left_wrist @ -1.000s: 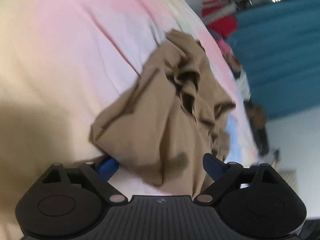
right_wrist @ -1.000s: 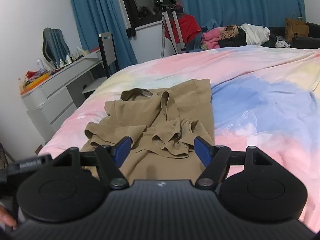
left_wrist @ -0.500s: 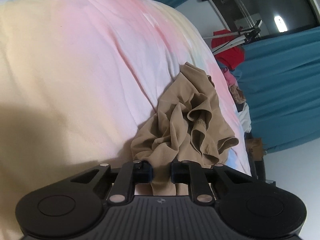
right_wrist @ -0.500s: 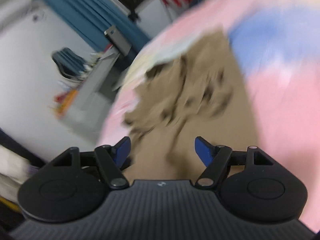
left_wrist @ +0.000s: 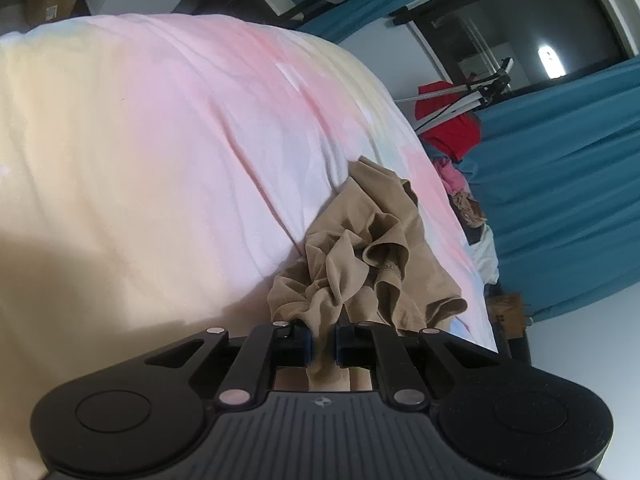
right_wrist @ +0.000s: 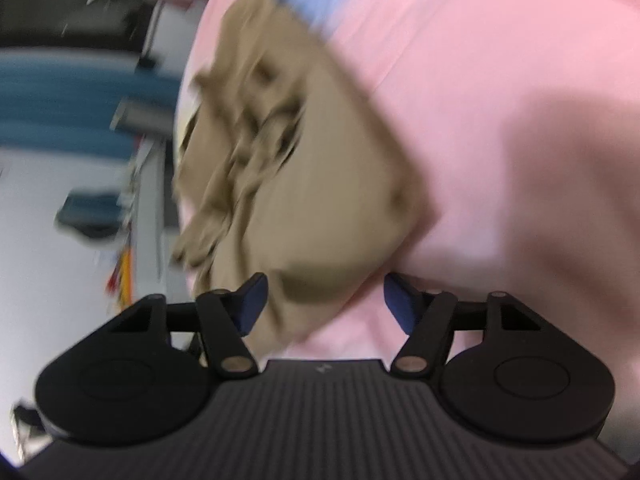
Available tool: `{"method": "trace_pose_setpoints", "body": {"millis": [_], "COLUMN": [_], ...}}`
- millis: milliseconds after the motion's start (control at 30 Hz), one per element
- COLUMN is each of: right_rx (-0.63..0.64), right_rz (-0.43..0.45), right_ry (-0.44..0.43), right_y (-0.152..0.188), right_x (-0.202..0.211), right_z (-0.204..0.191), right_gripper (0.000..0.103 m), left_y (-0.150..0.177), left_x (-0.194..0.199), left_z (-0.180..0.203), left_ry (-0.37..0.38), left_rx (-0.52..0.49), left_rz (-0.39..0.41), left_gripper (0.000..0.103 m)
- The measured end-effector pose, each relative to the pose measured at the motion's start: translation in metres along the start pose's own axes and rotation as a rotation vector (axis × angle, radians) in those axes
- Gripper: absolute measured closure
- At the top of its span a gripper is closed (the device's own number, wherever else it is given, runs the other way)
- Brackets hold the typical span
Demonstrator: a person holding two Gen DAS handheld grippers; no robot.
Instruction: Fold clothes
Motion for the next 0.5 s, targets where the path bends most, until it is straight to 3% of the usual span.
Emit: {"method": "trace_pose_setpoints", "body": {"millis": [100,133,200,367,433,500], "right_rx": [-0.028,-0.016,0.002,0.047,0.076,0.094], "right_rz": [0.025,0.022,0.031,0.058,0.075,0.087], "right_ry": [0.007,0.012,0.023,0.016,0.002,-0.014], "right_y": [-0.004,-0.004,-0.006,-0.008,-0.011,-0.013], "right_x": [0.001,0.000,-0.001,0.002,0.010,0.013], "right_z": [0.004,0.002,0.001,-0.003,-0.005,-0.007], "right_gripper": [0.056,0.066,0.072,0.088,0.090,0.090], "left_y": [-0.001,-0.001,0.000,0.000,0.002,0.006], "left_x": [-0.004,-0.005,-0.008,-0.012,-0.013,-0.015], "left_z": [-0.004,-0.006,-0.008,-0.013,-0.012,-0.009], "left_ry": [-0.011,-0.016,-0.029,-0.051,-0.022,-0.006], "left_rx": [0.026,0.033,0.047,0.072,0.082,0.069], "left_rz": [-0.015,-0.020,-0.036,-0.091,-0.117,-0.139], "left_gripper": [0.092,0.092,0.088,0.048,0.037,0.034]}}
Point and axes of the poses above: each gripper's, at about its wrist camera, not at the fingertips, and x roughly against the way its jaws point, z to its right, y to its underside, the point moved 3 cm from there along -x, roughly the way its jaws point, and after that the axes turned 5 degrees about -z, right-handed, at the moved point
